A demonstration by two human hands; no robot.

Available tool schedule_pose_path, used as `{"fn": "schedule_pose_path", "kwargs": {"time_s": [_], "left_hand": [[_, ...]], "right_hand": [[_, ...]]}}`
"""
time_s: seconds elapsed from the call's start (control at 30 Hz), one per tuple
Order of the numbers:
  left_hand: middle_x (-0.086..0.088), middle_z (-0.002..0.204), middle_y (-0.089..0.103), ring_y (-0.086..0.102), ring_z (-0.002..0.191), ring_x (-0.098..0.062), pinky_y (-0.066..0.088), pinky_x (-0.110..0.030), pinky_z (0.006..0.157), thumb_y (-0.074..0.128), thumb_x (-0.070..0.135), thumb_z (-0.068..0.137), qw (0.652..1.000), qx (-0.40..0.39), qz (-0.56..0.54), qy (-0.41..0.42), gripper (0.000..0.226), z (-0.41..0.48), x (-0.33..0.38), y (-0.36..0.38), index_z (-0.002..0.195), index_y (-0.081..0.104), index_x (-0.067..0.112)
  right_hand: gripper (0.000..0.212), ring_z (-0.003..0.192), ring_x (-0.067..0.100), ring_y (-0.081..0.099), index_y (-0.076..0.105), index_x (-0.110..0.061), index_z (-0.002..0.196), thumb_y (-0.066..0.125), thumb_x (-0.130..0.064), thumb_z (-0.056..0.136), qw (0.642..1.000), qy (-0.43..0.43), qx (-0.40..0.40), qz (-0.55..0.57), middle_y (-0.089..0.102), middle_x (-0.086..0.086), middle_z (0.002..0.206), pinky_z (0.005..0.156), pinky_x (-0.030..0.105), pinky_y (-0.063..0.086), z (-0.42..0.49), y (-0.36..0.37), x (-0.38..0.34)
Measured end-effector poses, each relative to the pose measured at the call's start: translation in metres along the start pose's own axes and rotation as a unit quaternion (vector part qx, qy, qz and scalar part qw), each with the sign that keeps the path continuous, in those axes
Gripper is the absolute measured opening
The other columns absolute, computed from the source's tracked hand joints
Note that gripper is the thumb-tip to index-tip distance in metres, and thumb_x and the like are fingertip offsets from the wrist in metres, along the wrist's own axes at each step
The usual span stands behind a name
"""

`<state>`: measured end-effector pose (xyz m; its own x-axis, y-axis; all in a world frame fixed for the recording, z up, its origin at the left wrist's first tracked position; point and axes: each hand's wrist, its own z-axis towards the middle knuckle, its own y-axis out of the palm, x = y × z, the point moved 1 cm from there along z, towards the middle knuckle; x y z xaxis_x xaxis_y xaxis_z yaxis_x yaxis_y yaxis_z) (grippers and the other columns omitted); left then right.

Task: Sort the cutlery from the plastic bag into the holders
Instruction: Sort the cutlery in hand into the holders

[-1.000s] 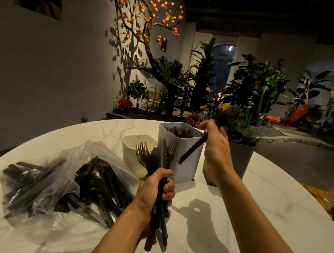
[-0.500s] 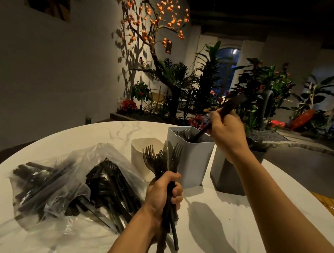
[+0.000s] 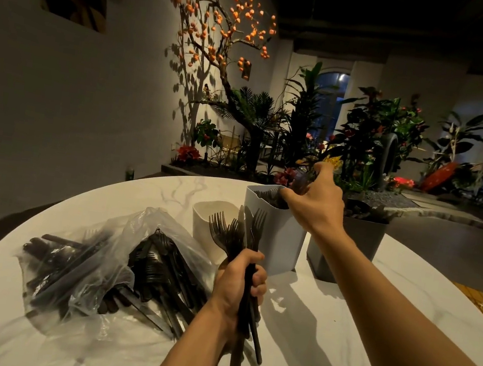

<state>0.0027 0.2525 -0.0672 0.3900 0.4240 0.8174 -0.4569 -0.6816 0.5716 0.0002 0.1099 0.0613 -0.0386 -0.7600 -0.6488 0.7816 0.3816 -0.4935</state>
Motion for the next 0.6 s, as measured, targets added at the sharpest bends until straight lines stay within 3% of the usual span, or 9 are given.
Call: {"fn": "schedule_pose_path", "kwargs": {"time_s": [0.07,0.1,0.2,0.3,0.4,0.47,0.53,0.6], "left_hand": [[0.002,0.056,0.039,0.036,0.046,-0.01,0.032,-0.021,0.043,0.062,0.026,0.091,1.0,0.001,0.003,-0.001,0.037,-0.001,0.0,0.001,0.056,0.054,0.021],[0.002,0.056,0.039,0.035,0.045,-0.009,0.031,-0.021,0.043,0.062,0.026,0.092,1.0,0.002,0.001,-0.002,0.038,-0.001,0.0,0.002,0.056,0.053,0.021],[0.002,0.056,0.039,0.036,0.047,-0.01,0.03,-0.022,0.047,0.062,0.027,0.092,1.0,0.005,0.006,0.001,0.037,-0.002,0.0,0.002,0.057,0.053,0.021],[0.003,0.057,0.04,0.036,0.048,-0.011,0.031,-0.025,0.051,0.062,0.03,0.092,1.0,0.006,0.028,0.009,0.036,-0.003,0.0,0.001,0.058,0.052,0.021],[0.003,0.056,0.04,0.036,0.048,-0.011,0.032,-0.026,0.052,0.061,0.032,0.092,0.999,0.014,0.051,0.009,0.038,-0.005,0.001,0.003,0.057,0.05,0.021],[0.002,0.056,0.04,0.036,0.049,-0.012,0.032,-0.027,0.052,0.062,0.032,0.091,0.998,0.021,0.059,0.013,0.037,-0.005,0.001,0.004,0.057,0.05,0.021],[0.0,0.057,0.042,0.038,0.05,-0.013,0.034,-0.027,0.051,0.063,0.03,0.091,0.997,0.026,0.062,0.023,0.035,-0.004,0.0,0.003,0.061,0.052,0.018],[-0.001,0.059,0.047,0.042,0.052,-0.013,0.037,-0.027,0.052,0.063,0.025,0.094,0.996,0.036,0.068,0.036,0.028,-0.006,-0.001,0.003,0.068,0.058,0.015]], "right_hand": [[0.077,0.078,0.023,0.063,0.029,-0.019,0.148,0.075,-0.024,0.088,0.998,-0.04,0.039,-0.003,0.059,-0.003,0.076,0.077,0.041,0.052,-0.006,0.001,0.001],[0.071,0.077,0.025,0.064,0.03,-0.02,0.149,0.071,-0.022,0.091,0.997,-0.061,0.046,-0.02,0.062,0.001,0.077,0.076,0.041,0.051,-0.009,0.003,0.001],[0.034,0.109,0.031,0.058,0.052,-0.017,0.133,0.053,-0.03,0.102,0.987,-0.109,0.002,-0.115,0.067,0.011,0.112,0.087,0.045,0.051,-0.014,0.011,0.001],[0.04,0.137,0.032,0.025,0.056,-0.028,0.132,0.031,-0.046,0.106,0.968,-0.068,-0.134,-0.201,0.037,0.009,0.147,0.106,0.052,0.033,-0.021,0.02,0.007],[0.045,0.146,0.031,0.01,0.042,-0.033,0.145,0.028,-0.05,0.106,0.972,-0.041,-0.158,-0.167,0.014,0.006,0.158,0.113,0.058,0.022,-0.032,0.023,0.011],[0.046,0.142,0.028,0.019,0.041,-0.03,0.148,0.036,-0.046,0.105,0.986,-0.069,-0.079,-0.128,0.022,0.006,0.152,0.111,0.055,0.029,-0.041,0.023,0.011],[0.034,0.121,0.021,0.041,0.059,-0.022,0.127,0.049,-0.043,0.102,0.993,-0.103,0.021,-0.054,0.043,0.006,0.128,0.097,0.043,0.045,-0.051,0.023,0.007],[0.036,0.093,0.017,0.054,0.06,-0.018,0.099,0.059,-0.053,0.094,0.997,-0.063,-0.016,0.029,0.055,0.001,0.102,0.078,0.032,0.052,-0.061,0.025,0.004]]}}
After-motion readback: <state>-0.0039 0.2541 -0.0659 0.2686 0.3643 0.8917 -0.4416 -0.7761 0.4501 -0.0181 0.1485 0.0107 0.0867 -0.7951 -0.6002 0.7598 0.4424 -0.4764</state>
